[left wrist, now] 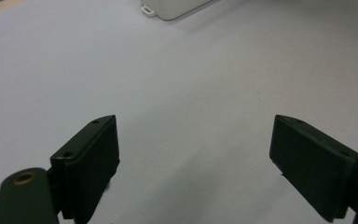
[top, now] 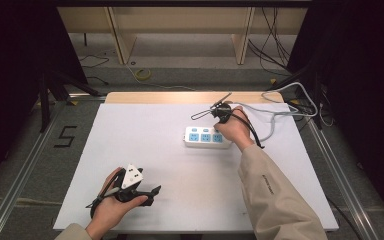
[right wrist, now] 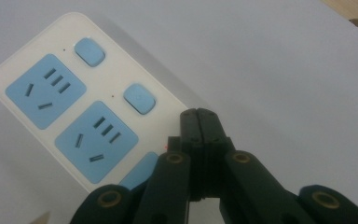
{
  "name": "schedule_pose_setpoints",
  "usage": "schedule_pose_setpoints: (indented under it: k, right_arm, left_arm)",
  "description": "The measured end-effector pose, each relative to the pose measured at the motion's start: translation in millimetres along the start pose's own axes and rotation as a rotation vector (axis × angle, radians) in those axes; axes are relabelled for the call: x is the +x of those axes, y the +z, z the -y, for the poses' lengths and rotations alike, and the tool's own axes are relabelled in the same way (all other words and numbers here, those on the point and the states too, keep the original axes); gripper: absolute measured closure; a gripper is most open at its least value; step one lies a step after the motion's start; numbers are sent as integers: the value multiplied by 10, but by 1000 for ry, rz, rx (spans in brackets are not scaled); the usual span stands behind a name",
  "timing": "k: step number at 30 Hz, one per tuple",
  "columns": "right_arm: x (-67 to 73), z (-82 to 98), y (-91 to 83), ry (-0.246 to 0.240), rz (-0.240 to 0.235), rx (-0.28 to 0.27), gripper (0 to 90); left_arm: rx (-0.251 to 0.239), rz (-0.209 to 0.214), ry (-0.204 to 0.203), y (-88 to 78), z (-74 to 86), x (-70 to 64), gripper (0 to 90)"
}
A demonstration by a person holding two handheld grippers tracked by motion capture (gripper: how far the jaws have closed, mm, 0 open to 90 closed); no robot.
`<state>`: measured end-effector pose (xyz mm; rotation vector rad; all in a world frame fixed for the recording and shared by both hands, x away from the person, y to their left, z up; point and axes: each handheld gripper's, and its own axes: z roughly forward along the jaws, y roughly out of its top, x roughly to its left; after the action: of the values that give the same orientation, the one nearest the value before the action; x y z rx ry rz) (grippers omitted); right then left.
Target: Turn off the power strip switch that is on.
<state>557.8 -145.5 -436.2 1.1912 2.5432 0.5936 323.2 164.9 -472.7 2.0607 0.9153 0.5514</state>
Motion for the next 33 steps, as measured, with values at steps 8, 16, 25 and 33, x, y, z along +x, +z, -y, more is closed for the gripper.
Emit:
schedule_pose_setpoints:
  k: [8, 16, 25, 33]
  right_arm:
    - [-4, -13, 11, -2, -2, 12, 900]
    - [3, -37, 18, -7, -2, 25, 900]
    - [-7, -47, 21, -3, -8, 37, 900]
    - [28, -69, 19, -14, 11, 61, 900]
  left_arm:
    - [4, 2, 5, 0, -1, 1, 155]
    - [4, 1, 5, -2, -1, 1, 154]
    - [5, 1, 6, -2, -1, 0, 155]
    - [5, 0, 4, -3, 2, -5, 155]
